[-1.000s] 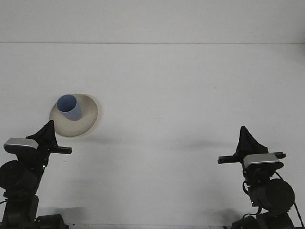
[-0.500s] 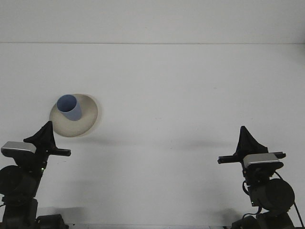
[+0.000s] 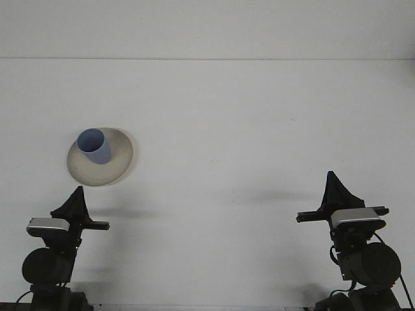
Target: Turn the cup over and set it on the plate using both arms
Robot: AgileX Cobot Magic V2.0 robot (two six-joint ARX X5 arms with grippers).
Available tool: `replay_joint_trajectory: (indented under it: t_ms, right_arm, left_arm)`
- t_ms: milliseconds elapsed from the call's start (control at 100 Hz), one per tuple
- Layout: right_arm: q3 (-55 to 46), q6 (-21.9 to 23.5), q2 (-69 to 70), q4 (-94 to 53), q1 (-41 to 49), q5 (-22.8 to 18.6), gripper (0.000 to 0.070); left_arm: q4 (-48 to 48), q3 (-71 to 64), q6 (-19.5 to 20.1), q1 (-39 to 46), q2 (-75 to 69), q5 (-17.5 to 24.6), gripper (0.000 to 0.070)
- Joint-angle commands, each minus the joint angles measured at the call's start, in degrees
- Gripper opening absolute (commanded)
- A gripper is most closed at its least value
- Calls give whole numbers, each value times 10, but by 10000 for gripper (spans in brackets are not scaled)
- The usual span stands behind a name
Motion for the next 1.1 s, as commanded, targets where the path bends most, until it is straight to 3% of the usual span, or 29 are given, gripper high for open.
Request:
replay_joint_trajectory:
  t_ms: [0, 270, 1090]
  right_arm:
    - [5, 9, 2, 6, 2, 0, 0]
    - [5, 9, 2, 6, 2, 0, 0]
    - [5, 9, 2, 6, 2, 0, 0]
  left_arm:
    - [10, -27, -13, -1, -23, -4, 12]
    - [-30, -84, -9, 0, -110, -6, 13]
    - [-30, -84, 2, -1, -108, -16, 13]
